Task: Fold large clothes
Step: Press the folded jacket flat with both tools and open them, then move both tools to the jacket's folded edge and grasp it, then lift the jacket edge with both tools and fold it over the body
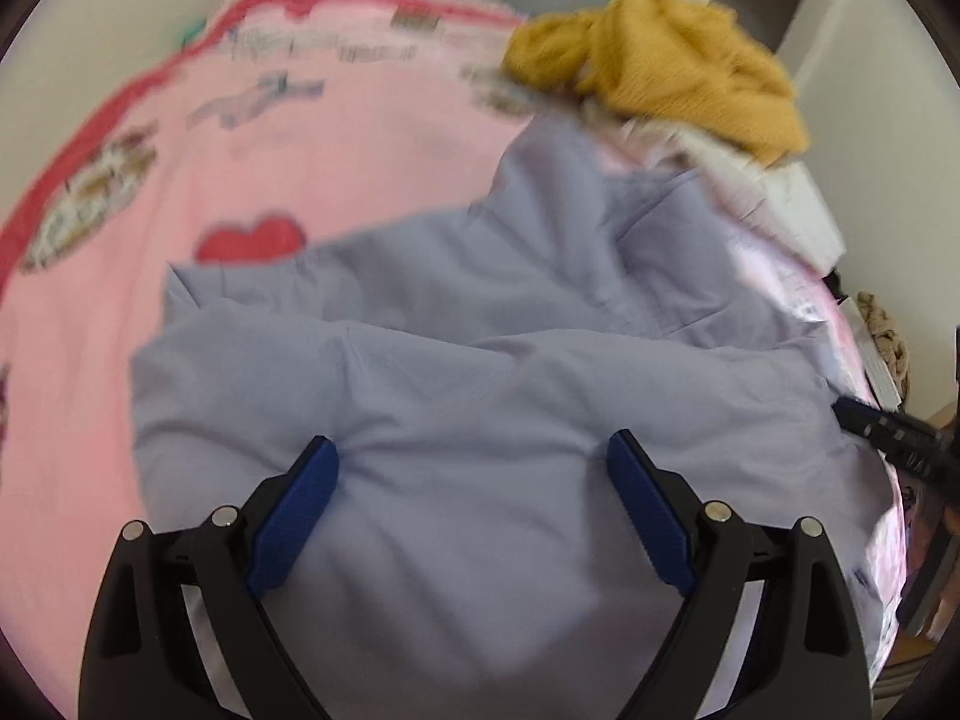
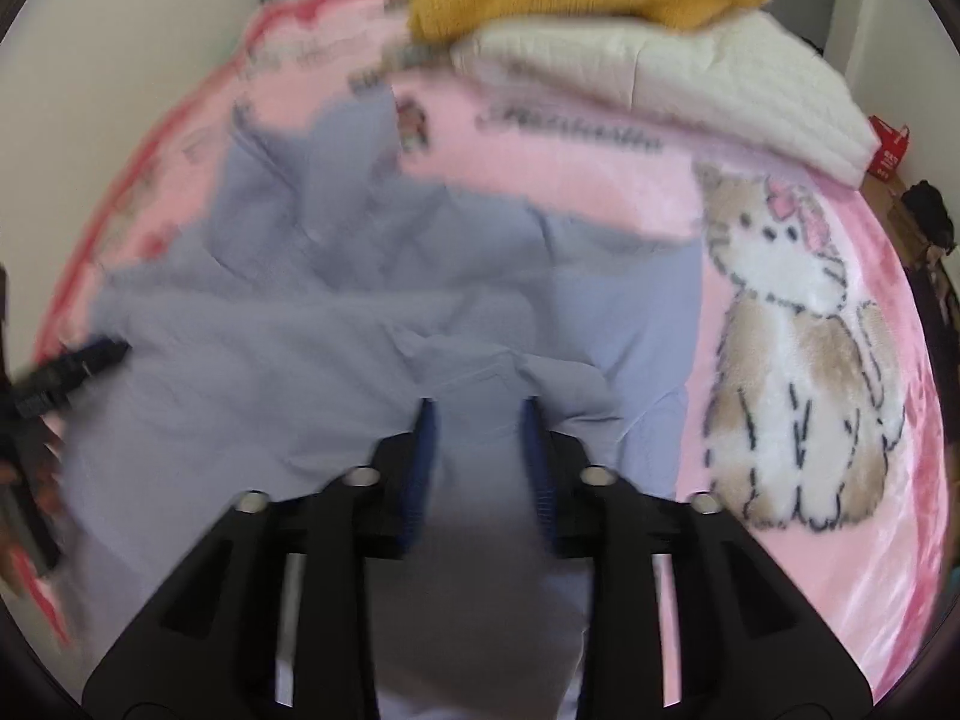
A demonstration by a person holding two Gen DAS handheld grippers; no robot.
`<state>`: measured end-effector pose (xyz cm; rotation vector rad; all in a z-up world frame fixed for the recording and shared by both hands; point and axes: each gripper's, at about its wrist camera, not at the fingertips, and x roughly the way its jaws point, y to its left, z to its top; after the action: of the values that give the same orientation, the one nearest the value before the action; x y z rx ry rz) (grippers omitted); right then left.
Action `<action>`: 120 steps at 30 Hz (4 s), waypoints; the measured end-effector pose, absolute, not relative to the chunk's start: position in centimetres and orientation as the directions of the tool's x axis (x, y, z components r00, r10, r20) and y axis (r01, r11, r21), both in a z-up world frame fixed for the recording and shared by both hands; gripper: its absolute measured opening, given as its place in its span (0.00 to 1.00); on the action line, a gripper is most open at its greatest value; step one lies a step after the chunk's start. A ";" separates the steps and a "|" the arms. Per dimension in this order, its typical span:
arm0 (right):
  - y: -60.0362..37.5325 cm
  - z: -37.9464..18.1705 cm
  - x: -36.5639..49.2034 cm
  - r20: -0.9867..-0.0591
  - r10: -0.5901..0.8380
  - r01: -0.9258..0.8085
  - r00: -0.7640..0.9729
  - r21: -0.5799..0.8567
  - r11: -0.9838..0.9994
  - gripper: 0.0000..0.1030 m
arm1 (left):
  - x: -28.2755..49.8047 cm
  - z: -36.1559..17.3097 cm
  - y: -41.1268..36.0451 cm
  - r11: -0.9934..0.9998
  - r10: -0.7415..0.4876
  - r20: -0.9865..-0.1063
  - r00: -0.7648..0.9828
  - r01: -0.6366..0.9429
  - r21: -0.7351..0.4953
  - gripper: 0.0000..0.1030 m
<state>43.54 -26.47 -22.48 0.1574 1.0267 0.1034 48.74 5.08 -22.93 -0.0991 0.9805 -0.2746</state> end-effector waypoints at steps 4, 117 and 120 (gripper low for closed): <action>-25.7 -19.0 40.1 -0.756 0.205 -0.080 0.622 0.200 0.977 0.45 | 44.5 -20.5 5.7 0.942 -0.335 -0.712 0.617 0.196 -0.273 0.87; -30.2 -13.4 4.6 -0.842 0.279 0.016 0.461 0.323 0.946 0.15 | 9.6 -18.8 17.3 0.890 -0.179 -0.863 0.472 -0.296 -0.347 0.13; -30.2 -10.1 6.8 -0.802 0.276 -0.004 0.530 0.322 0.947 0.15 | 12.0 -16.6 17.6 0.861 -0.160 -0.835 0.527 -0.340 -0.380 0.11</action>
<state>6.84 -30.16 -10.14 0.2975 1.0019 0.1700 11.97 17.60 -16.59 -0.5477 1.0239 0.1136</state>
